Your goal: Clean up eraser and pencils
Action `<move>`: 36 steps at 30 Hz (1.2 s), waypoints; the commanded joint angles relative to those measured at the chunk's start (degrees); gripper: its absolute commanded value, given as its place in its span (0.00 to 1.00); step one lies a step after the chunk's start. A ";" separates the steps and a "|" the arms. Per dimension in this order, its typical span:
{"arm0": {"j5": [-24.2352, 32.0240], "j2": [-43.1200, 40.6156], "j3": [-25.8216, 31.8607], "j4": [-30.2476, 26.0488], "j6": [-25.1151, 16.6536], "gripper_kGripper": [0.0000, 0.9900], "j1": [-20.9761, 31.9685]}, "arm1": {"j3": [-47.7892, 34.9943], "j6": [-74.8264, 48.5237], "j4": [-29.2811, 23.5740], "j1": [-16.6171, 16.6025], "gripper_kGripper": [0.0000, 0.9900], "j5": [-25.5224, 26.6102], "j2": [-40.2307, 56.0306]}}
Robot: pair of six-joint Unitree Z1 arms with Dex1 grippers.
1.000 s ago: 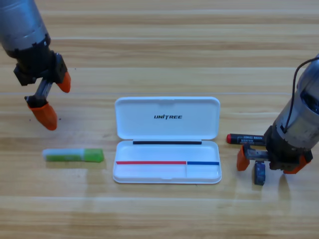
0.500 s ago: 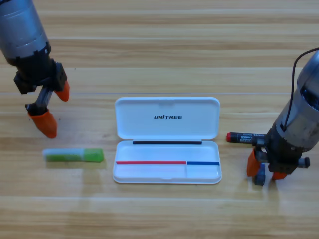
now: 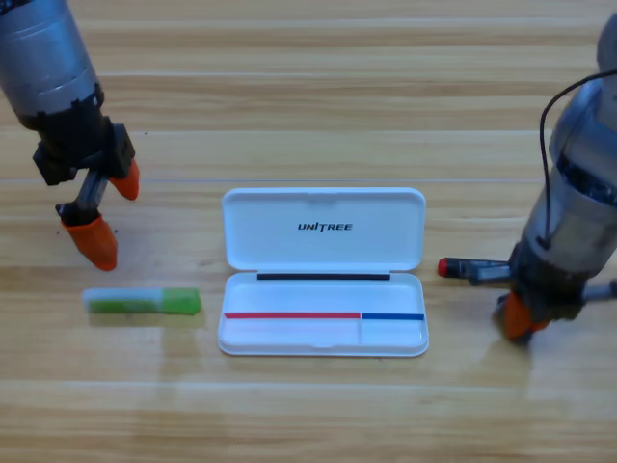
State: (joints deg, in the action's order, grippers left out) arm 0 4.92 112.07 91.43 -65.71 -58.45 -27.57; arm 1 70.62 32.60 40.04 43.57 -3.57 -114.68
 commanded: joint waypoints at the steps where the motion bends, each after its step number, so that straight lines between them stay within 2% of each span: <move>1: 1.41 3.15 -0.63 0.23 0.70 1.00 -1.00 | 4.62 -30.93 6.89 0.02 0.00 -8.91 4.47; 3: 1.68 3.68 -0.72 0.41 0.88 1.00 -1.00 | 4.79 -46.04 9.09 0.46 0.00 -8.30 6.22; 4: 1.68 4.03 -0.72 0.58 0.88 1.00 -1.00 | 4.62 -48.94 9.53 0.55 0.00 -8.21 6.75; 7: 1.59 5.44 -1.07 1.37 0.79 1.00 -1.00 | 4.26 -59.58 10.67 0.99 0.00 -2.06 7.10; 11: 0.71 7.02 -2.04 2.87 0.61 1.00 -1.00 | 4.79 -68.54 10.67 2.22 0.00 6.03 6.14; 14: 0.27 7.37 -4.85 5.68 0.00 1.00 -1.44 | 6.55 -70.92 10.67 3.71 0.00 8.14 4.73; 24: -3.25 7.37 -14.96 15.61 -0.70 1.00 -5.13 | 16.74 -74.70 13.22 6.17 0.00 8.32 -3.71; 36: -5.97 5.79 -21.02 22.38 -0.70 1.00 -6.89 | 21.84 -74.87 13.40 7.67 0.00 8.40 -9.33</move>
State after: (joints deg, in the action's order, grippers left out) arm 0 -0.09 117.15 73.03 -45.29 -58.81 -33.11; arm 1 91.64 -41.69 52.64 49.18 3.63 -118.21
